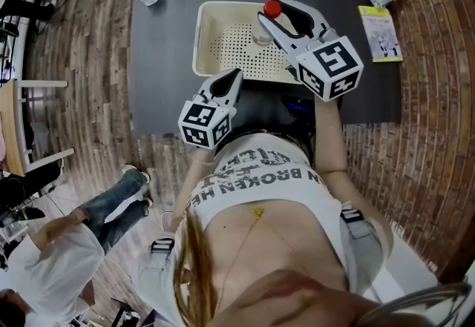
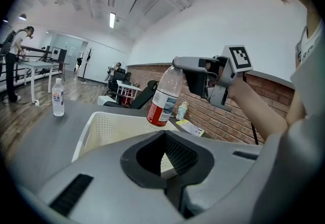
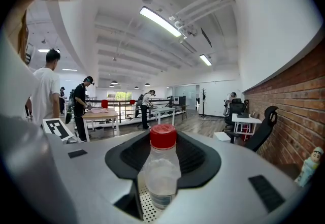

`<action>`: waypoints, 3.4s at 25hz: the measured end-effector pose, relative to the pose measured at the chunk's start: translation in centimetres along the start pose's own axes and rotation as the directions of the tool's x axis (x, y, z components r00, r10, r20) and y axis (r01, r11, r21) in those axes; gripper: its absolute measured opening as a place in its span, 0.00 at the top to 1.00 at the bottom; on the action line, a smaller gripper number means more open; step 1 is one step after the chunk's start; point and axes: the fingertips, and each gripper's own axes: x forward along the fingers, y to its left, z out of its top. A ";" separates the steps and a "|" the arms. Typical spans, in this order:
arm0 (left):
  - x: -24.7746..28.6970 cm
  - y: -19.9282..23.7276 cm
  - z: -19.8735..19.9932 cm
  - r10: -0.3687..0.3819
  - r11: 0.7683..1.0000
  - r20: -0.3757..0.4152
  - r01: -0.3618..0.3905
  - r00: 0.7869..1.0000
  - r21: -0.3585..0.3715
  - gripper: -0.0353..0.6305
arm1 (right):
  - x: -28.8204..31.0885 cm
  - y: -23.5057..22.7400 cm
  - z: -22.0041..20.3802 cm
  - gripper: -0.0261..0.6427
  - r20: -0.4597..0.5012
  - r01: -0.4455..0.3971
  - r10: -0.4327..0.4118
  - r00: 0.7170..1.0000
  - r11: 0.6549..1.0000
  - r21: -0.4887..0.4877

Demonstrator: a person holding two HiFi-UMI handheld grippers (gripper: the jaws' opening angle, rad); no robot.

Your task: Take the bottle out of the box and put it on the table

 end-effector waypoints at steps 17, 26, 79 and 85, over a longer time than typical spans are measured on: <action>0.2 0.0 -0.1 0.004 1.000 -0.005 -0.004 1.000 -0.002 0.95 | 0.2 -0.2 -0.8 0.73 -0.018 -0.007 0.007 1.000 1.000 0.020; 0.2 -0.2 -0.2 0.009 1.000 -0.007 -0.009 1.000 -0.003 0.95 | -0.4 -0.6 -1.2 0.73 -0.026 0.001 0.000 1.000 1.000 0.027; 3.9 -5.4 -2.4 0.068 0.997 -0.043 -0.069 0.997 -0.021 0.95 | -19.5 -18.2 -8.8 0.73 -0.093 0.430 -0.420 0.903 0.894 0.128; 4.2 -6.2 -2.9 0.081 0.996 -0.040 -0.083 0.996 -0.036 0.95 | -19.4 -18.7 -10.6 0.73 -0.130 0.411 -0.396 0.909 0.904 0.117</action>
